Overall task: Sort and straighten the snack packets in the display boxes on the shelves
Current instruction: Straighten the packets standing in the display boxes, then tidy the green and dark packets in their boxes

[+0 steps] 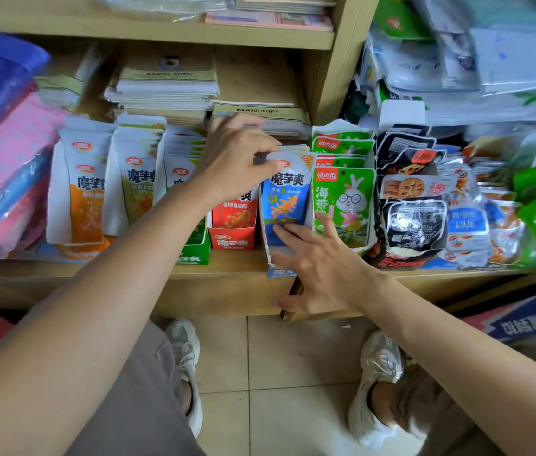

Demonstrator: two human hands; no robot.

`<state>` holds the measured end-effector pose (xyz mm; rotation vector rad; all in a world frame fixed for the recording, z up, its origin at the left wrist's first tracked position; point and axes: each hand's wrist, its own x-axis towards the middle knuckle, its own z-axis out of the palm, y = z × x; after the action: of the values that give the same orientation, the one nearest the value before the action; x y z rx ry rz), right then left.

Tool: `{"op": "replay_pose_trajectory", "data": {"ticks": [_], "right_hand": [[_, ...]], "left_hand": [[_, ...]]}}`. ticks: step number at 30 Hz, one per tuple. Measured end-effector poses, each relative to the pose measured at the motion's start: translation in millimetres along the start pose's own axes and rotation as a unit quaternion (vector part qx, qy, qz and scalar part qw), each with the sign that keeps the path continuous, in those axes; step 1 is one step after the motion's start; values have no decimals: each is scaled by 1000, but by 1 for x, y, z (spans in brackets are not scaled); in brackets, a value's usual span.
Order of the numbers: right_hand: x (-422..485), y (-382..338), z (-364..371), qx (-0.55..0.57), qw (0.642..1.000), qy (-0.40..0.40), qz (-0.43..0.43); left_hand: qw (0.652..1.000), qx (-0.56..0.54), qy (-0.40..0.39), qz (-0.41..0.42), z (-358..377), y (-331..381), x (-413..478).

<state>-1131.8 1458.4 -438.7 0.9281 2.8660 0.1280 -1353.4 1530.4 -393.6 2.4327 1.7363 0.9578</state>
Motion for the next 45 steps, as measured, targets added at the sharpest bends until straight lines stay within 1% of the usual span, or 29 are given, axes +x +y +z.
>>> {"op": "replay_pose_trajectory", "data": {"ticks": [6, 9, 12, 18, 22, 24, 28, 31, 32, 34, 36, 38, 42, 45], "right_hand": [[-16, -8, 5, 42, 999, 26, 2], [-28, -17, 5, 33, 998, 48, 0], [-33, -20, 6, 24, 997, 69, 1], [-24, -24, 8, -26, 999, 23, 10], [-19, -23, 10, -30, 999, 21, 9], [-20, -21, 11, -5, 999, 38, 4], [-25, -16, 9, 90, 991, 95, 1], [-26, -7, 4, 131, 978, 164, -9], [-26, -2, 2, 148, 968, 201, -4], [-23, 9, -2, 164, 948, 269, 36], [-18, 20, -5, 167, 934, 305, 78], [-12, 27, -5, 166, 932, 309, 89], [-3, 35, -4, 146, 944, 283, 89], [6, 38, -4, 148, 942, 285, 101]], "left_hand": [[1000, -18, 9, -3, -7, 6, -11], [1000, -14, -14, 24, -11, 10, -19], [998, -1, -16, 53, -13, 11, -24], [999, -1, -15, 50, -8, 14, -23], [999, -20, -20, 41, -9, 17, -24], [999, -12, -17, 50, -10, 18, -27], [997, 25, -19, 69, -9, 20, -34], [997, 51, -15, 60, -8, 21, -35], [997, 57, -12, 59, -8, 22, -35], [997, 57, -8, 59, -8, 22, -35], [997, 51, -1, 55, -9, 23, -35], [997, 51, 12, 49, -9, 24, -36], [997, 54, 26, 43, -11, 21, -37], [997, 54, 35, 41, -12, 19, -40]]}}
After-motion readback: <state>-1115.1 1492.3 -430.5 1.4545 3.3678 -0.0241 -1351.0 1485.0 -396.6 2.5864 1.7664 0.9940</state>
